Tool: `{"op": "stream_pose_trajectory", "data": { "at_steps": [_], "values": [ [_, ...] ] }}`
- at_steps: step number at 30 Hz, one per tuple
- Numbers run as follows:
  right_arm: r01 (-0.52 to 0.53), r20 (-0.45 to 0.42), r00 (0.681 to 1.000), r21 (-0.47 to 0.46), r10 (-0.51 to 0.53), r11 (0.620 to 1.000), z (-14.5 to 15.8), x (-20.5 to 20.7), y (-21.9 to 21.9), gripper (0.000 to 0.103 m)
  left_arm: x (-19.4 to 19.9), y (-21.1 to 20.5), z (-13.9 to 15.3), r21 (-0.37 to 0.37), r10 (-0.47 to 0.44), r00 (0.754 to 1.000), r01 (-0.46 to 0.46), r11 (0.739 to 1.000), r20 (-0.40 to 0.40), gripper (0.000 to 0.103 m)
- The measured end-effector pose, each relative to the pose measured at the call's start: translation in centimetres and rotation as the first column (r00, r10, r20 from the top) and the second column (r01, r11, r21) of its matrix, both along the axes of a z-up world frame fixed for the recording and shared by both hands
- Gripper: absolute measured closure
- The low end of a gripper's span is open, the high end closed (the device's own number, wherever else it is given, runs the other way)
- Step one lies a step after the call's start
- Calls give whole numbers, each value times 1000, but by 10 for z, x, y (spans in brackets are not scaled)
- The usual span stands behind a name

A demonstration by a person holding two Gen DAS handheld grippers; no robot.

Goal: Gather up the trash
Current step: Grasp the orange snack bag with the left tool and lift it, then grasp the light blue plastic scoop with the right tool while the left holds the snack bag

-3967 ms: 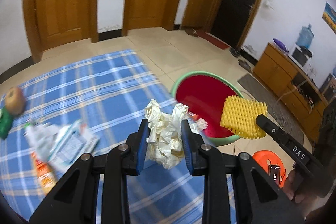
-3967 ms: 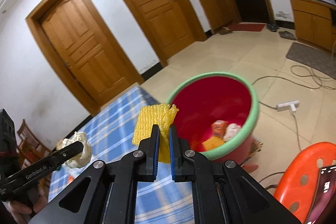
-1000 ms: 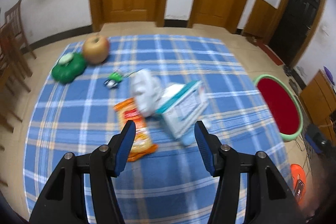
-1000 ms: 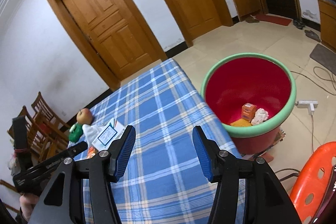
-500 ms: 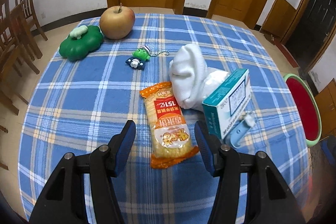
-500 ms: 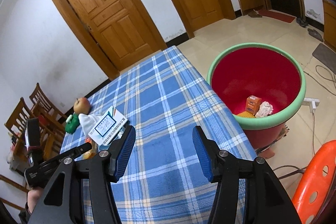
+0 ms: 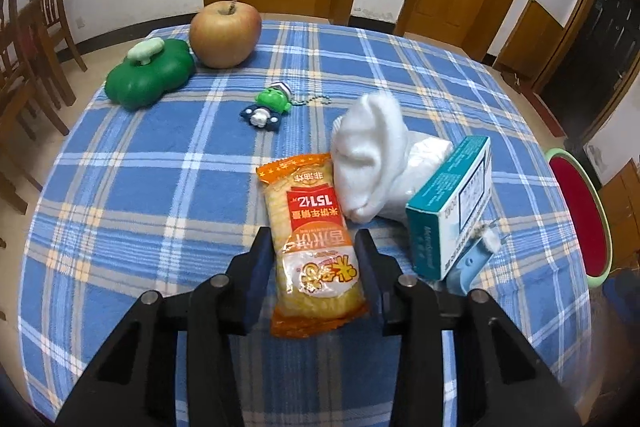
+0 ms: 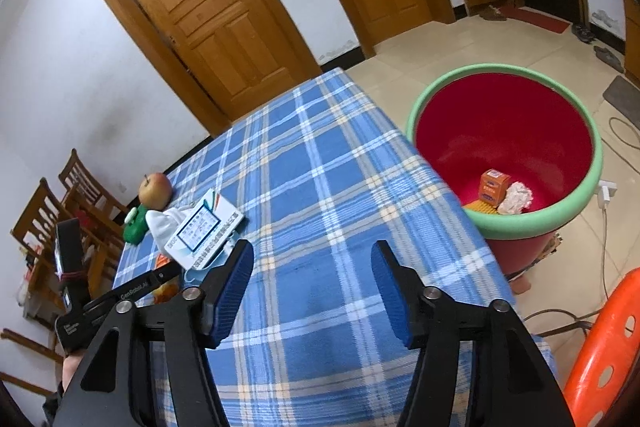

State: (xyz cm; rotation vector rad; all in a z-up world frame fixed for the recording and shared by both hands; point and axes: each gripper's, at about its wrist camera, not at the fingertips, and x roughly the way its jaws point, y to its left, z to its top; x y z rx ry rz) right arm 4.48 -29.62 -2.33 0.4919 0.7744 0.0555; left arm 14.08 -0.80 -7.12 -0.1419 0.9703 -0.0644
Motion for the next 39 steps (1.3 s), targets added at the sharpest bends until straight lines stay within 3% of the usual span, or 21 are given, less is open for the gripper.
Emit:
{"op": "stream_pose_trajectory", "data": {
  "at_steps": [12,19,25,30,39],
  "values": [
    [-144,-34,989,-65,142,987,-1,19,48,27,-29,38,26,-51,49,997,-46,998,61,62],
    [-310,-84,950,-141,301,940,-9,38,90,23,-45,58,27,-58,79,994,-75,995,69,62],
    [-421,-129,907,-232,401,877,-20,56,121,22,-53,69,24,-77,94,994,-89,993,62,62],
    [-456,-159,890,-287,427,843,-29,73,132,22,-54,73,22,-89,95,994,-89,992,62,62],
    [-509,-165,860,-303,482,805,-37,90,138,22,-53,70,19,-92,88,995,-83,992,55,62]
  ]
}}
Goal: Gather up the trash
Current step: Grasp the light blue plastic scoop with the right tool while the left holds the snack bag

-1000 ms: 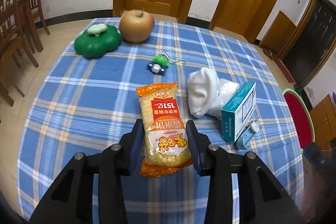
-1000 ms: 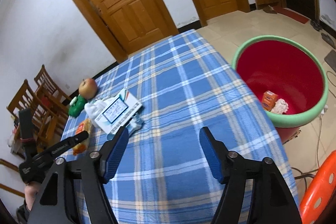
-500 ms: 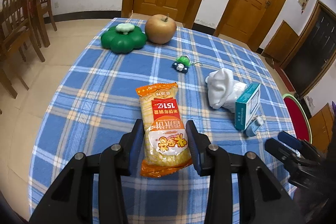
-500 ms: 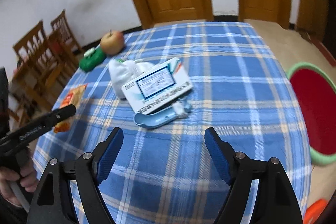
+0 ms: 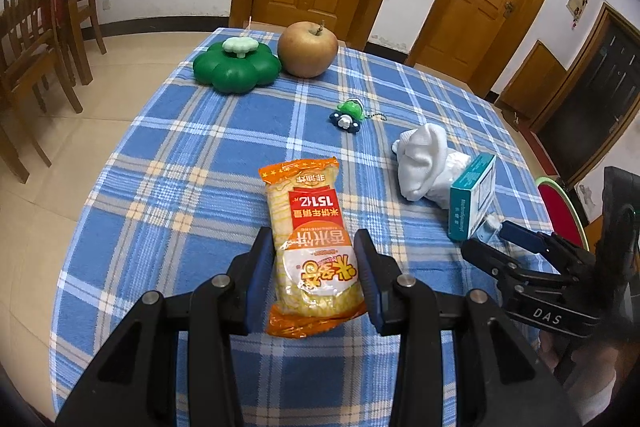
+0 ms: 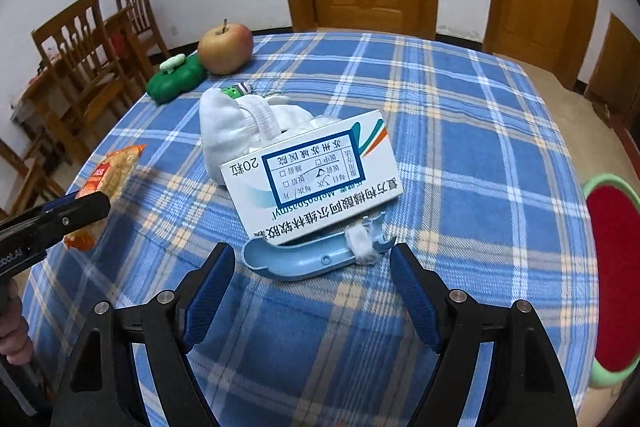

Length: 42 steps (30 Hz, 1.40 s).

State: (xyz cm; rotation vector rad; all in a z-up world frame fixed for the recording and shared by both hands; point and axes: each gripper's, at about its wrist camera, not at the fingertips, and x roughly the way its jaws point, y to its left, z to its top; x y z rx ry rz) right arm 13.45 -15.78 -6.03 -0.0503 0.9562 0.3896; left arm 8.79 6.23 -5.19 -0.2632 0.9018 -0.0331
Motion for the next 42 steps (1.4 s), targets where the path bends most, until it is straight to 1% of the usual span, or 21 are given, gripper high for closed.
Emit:
{"op": "stream_pose_trajectory", "data": {
  "at_steps": [3,4,5,6,10,15,26,30,32,37,39,42],
  "values": [
    [3,-7,1000,8,-3,1000,-2,3,0,23,0,-1,-1,0,0,1000,0,1000,-3,62],
    [7,3,1000,8,-7,1000,-2,2,0,26,-1,-1,-1,1,-1,1000,1,1000,-3,62],
    [10,5,1000,7,-10,1000,-2,3,0,34,-1,-1,-1,1,-1,1000,1,1000,-3,62],
    [12,9,1000,7,-12,1000,-2,3,1,36,-1,-1,0,2,-2,1000,2,1000,-3,62],
    [15,2,1000,49,-15,999,-1,0,-4,37,-2,-4,2,5,-10,1000,10,1000,3,62],
    [32,13,999,84,-34,996,5,-10,-12,38,-5,-10,8,9,-28,1000,28,1000,13,62],
    [98,88,990,155,-112,983,39,-42,-45,39,-12,-38,30,14,-106,993,105,994,56,62],
    [141,112,980,176,-162,974,53,-53,-63,39,-12,-53,39,8,-146,986,145,989,77,62],
    [163,121,975,188,-188,969,58,-58,-72,44,-12,-61,43,2,-169,982,169,986,83,62],
    [227,140,955,221,-262,948,70,-69,-99,44,-7,-85,50,4,-233,968,233,972,96,62],
    [255,137,947,229,-290,940,71,-71,-108,44,-5,-93,52,6,-249,963,250,968,99,62],
    [294,106,940,232,-324,927,66,-72,-117,44,-1,-104,52,0,-276,956,278,961,97,62]
  ]
}}
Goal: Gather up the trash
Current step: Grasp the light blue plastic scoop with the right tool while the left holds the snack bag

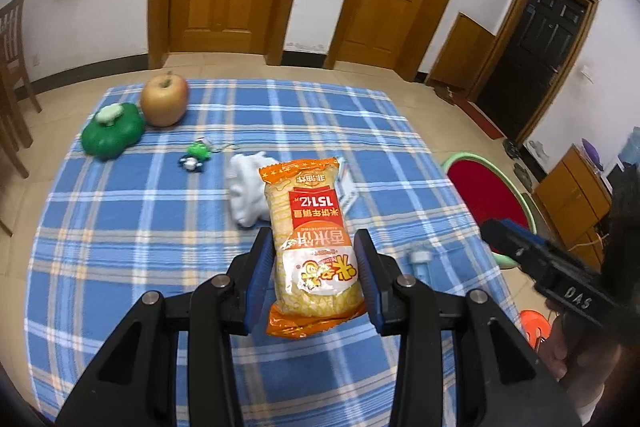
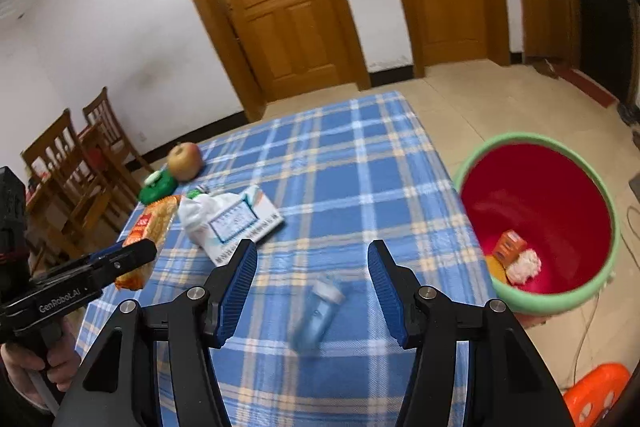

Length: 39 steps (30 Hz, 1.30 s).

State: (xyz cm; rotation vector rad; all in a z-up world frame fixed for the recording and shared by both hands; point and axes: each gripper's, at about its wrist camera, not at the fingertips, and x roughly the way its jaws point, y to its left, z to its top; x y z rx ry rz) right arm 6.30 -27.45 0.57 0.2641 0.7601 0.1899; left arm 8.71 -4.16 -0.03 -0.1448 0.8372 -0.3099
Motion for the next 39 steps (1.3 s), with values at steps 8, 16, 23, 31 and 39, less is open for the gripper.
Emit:
{"op": "stream_pose_trajectory", "data": {
  "at_steps": [8,16,23,31,39],
  "values": [
    [67,-102,993,13,-65,998,-25,-7,7,44,5,-4,-13,13,-25,1000,25,1000,-15,62],
    [91,-172,981,-31,-95,995,-46,-4,36,61,7,15,-21,20,-19,1000,18,1000,4,62],
    [134,-210,964,-135,-161,982,-58,6,54,70,11,26,-28,-35,-45,999,45,998,7,62],
    [183,-240,941,-227,-237,957,-65,7,66,84,15,37,-37,-97,-82,997,80,992,-15,62],
    [240,-224,932,-210,-286,948,-60,-1,65,86,19,42,-42,-146,-104,994,98,985,-35,62]
  ]
}}
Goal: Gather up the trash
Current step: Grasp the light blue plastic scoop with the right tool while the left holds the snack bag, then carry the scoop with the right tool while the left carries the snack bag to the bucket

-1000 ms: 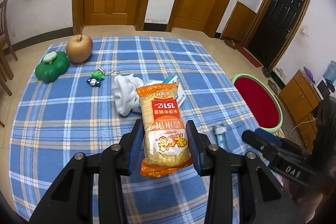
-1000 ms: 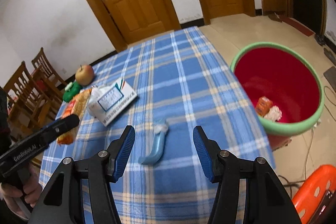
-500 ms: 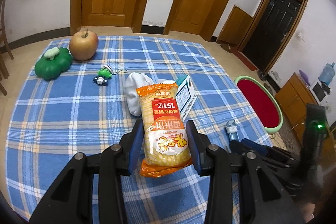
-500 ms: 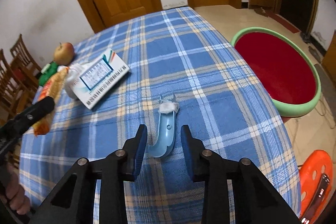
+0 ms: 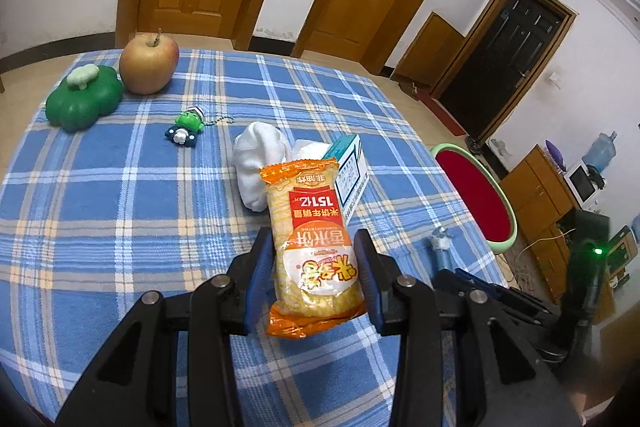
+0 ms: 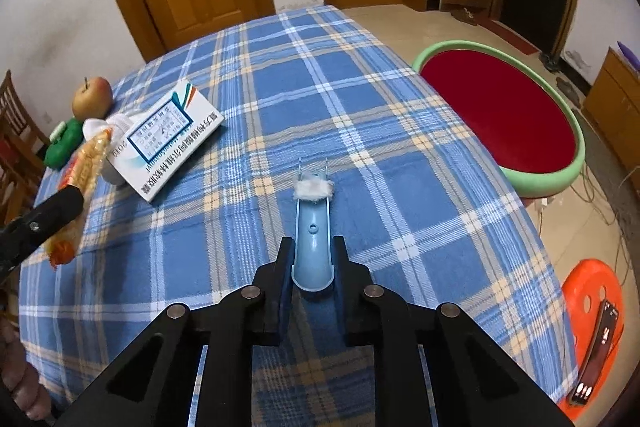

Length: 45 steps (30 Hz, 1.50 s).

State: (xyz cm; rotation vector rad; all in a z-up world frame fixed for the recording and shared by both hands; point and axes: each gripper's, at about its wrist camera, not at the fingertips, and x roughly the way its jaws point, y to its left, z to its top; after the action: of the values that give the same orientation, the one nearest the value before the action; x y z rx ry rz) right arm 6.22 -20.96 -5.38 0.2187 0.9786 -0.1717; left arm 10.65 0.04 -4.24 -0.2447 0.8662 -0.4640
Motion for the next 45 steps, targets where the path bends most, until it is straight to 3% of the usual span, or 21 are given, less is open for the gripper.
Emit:
{"op": "stream_pose_trajectory", "data": {
  "at_steps": [5,21,29,45],
  "values": [
    [21,45,999,3,-22,1000,14,-13,-12,86,-4,-9,3,21,-13,1000,13,1000,11,62],
    [66,126,989,132,-83,989,30,-31,-83,86,-10,-64,36,72,-52,998,49,996,45,62],
    [121,162,975,179,-151,976,30,-30,-133,86,1,-125,41,116,-153,987,146,982,51,62],
    [245,158,945,240,-287,939,13,-13,-236,86,46,-261,20,182,-310,951,303,935,10,62]
  ]
}}
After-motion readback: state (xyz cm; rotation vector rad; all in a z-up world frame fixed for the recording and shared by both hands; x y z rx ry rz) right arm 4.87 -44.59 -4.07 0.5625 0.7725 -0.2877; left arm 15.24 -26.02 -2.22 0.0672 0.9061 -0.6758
